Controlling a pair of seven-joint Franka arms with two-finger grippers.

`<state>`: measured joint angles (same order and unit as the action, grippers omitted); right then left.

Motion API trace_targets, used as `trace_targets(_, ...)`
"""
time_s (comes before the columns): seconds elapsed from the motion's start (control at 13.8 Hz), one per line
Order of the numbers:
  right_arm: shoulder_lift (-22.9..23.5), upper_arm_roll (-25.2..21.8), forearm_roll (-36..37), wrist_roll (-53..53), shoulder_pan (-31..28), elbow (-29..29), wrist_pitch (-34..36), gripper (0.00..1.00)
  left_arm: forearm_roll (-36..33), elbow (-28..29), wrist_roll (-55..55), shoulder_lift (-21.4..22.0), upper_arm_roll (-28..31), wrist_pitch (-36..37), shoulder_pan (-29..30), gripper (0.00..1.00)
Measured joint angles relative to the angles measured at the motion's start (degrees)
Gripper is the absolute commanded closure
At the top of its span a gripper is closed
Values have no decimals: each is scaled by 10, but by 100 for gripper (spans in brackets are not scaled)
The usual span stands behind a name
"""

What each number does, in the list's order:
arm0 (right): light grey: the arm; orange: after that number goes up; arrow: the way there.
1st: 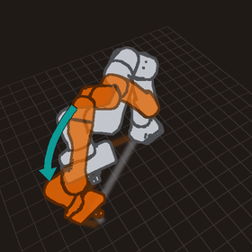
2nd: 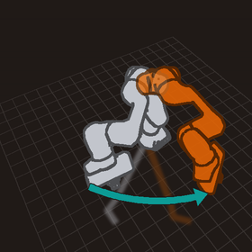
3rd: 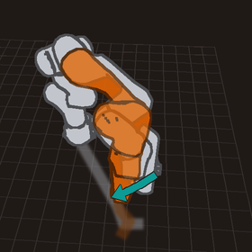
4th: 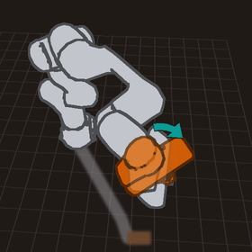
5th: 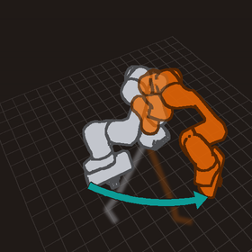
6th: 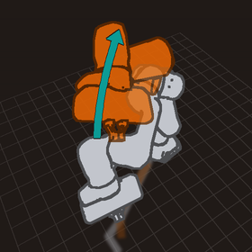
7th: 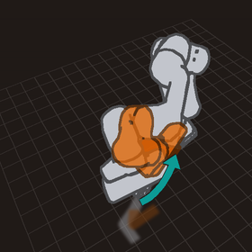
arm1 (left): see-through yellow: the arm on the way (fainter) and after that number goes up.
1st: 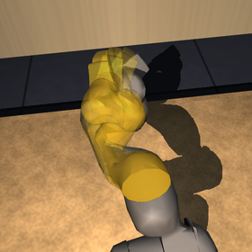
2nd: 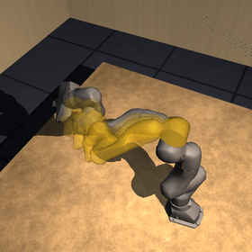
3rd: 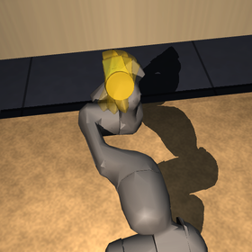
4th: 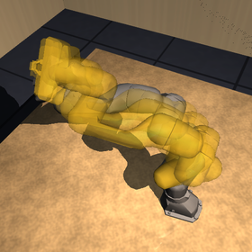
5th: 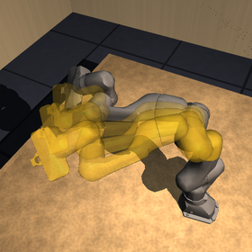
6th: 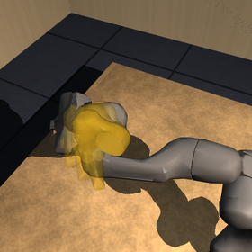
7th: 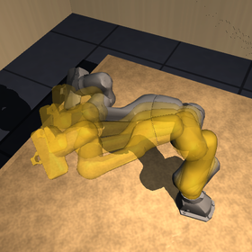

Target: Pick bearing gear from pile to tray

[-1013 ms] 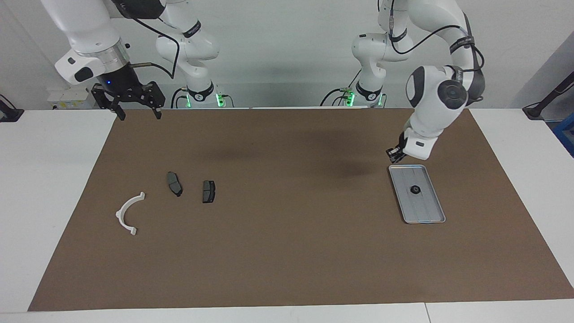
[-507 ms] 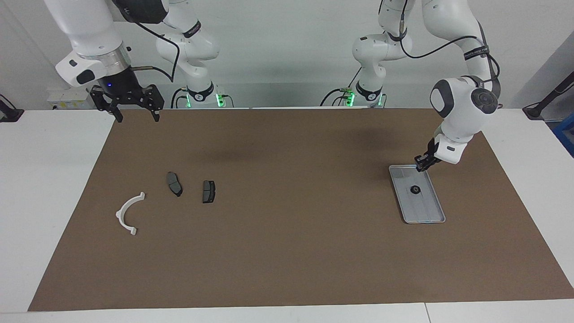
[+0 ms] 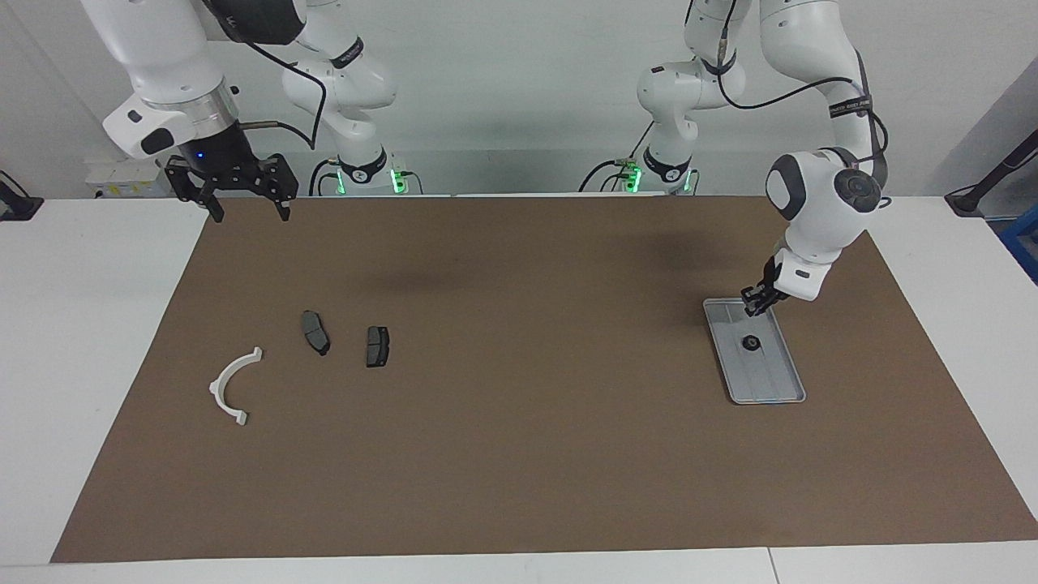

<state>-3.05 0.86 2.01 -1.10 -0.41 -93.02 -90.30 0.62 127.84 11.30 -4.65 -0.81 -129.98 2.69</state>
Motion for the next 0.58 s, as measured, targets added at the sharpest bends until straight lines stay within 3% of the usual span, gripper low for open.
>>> trace_targets(0.58,1,0,-9,0,0,0,0,0,0,30,11,-14,-4,-54,0,100)
